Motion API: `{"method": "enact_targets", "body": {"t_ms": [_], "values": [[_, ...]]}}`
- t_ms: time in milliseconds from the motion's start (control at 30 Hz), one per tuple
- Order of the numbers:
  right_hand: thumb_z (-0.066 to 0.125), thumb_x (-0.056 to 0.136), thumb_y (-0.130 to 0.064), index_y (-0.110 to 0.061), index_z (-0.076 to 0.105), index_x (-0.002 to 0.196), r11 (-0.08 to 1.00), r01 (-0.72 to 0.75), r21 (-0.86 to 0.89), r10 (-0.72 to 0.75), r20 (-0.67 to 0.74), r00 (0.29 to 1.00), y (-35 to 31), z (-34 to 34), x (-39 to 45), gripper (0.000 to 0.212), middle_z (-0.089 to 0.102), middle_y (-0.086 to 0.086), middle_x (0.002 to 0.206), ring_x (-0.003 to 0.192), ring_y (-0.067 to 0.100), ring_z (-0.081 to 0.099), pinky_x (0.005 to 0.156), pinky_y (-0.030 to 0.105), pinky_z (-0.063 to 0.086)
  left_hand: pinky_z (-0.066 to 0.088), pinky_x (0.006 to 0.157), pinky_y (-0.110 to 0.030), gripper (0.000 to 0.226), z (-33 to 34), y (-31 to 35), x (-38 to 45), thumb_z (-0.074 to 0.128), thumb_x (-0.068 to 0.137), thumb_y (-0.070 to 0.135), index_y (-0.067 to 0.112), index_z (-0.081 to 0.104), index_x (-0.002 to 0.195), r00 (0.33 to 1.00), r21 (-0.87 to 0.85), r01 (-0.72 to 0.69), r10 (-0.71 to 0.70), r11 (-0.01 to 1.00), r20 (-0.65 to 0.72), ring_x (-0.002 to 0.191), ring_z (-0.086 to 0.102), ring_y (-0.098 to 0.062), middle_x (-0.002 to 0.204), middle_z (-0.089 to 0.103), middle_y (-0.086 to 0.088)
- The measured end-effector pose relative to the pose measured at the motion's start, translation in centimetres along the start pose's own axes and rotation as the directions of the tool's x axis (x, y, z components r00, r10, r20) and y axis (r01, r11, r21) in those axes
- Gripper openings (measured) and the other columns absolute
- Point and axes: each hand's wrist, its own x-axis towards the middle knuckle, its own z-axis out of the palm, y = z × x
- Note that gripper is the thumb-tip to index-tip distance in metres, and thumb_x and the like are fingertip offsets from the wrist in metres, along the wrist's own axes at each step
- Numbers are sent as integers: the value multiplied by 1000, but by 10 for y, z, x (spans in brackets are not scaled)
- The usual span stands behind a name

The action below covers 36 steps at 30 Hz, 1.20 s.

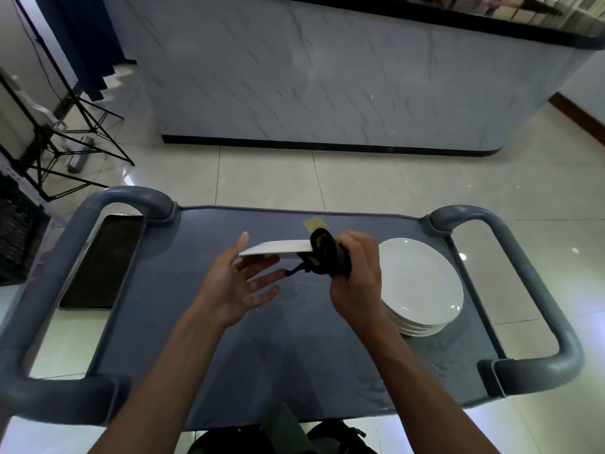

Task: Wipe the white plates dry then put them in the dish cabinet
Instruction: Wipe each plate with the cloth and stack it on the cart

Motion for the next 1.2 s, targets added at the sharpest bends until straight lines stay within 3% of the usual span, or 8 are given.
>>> {"method": "enact_targets", "body": {"t_ms": [133, 300, 500, 567, 700, 900, 1067, 1200], "values": [[60, 80, 13, -12, 53, 111, 1000, 18, 14, -19, 37, 999, -2, 2, -10, 40, 62, 16, 105, 95, 30, 55, 84, 35, 44, 61, 69, -42, 30, 3, -2, 0, 66, 88, 20, 0, 60, 111, 997, -221, -28, 13, 975, -69, 98, 71, -37, 119, 65, -19], [71, 77, 19, 1, 66, 112, 1000, -25, 4, 25, 73, 997, 4, 0, -20, 39, 63, 13, 111, 101, 28, 57, 88, 34, 48, 62, 69, -38, 30, -1, -3, 2, 59, 94, 9, -7, 59, 120, 996, -333, -58, 34, 941, -80, 96, 70, -31, 116, 67, -22], [72, 80, 15, -3, 66, 124, 1000, 1, 17, -4, 166, 986, 13, -9, -22, 48, 62, 6, 123, 113, 23, 57, 97, 32, 48, 62, 75, -35, 30, -8, 2, 5, 50, 97, 5, -6, 58, 123, 990, -286, -143, 131, 947, -60, 96, 73, -27, 112, 72, -18], [66, 80, 15, -9, 64, 126, 992, -112, 53, 100, 183, 978, 13, -12, -24, 52, 64, 1, 124, 115, 17, 58, 98, 31, 48, 62, 77, -33, 31, -11, 3, 6, 52, 94, 4, -1, 59, 123, 979, -263, -202, 204, 943, -21, 102, 72, -26, 117, 72, -15], [67, 83, 0, -30, 62, 121, 887, -441, 141, 410, 201, 890, 5, -11, -20, 49, 67, -19, 111, 105, 7, 63, 86, 16, 48, 60, 76, -34, 30, -14, 7, 12, 50, 94, 0, 5, 61, 121, 938, -148, -342, 347, 928, 9, 105, 71, -24, 117, 72, -10], [68, 87, 2, -14, 66, 130, 926, -368, 81, 338, 254, 906, -5, 7, -10, 46, 63, -3, 124, 115, 16, 55, 99, 30, 46, 61, 72, -38, 39, -15, 4, 15, 55, 90, -1, 8, 61, 127, 911, -40, -411, 411, 911, 10, 101, 69, -24, 120, 70, -10], [66, 87, 0, -23, 66, 127, 868, -483, 118, 432, 302, 850, -13, 16, -7, 46, 63, -19, 107, 108, 14, 57, 93, 31, 49, 61, 70, -42, 44, -9, -2, 9, 64, 80, 5, 7, 63, 124, 894, 55, -449, 448, 892, 35, 100, 70, -28, 118, 71, -11], [66, 87, 1, -20, 67, 126, 888, -439, 139, 378, 322, 868, -25, 24, -5, 44, 68, -9, 117, 111, 16, 56, 97, 36, 48, 61, 67, -40, 40, -6, -4, 6, 68, 77, 7, 6, 66, 117, 889, 142, -457, 455, 878, 50, 93, 72, -30, 110, 74, -14]]}}
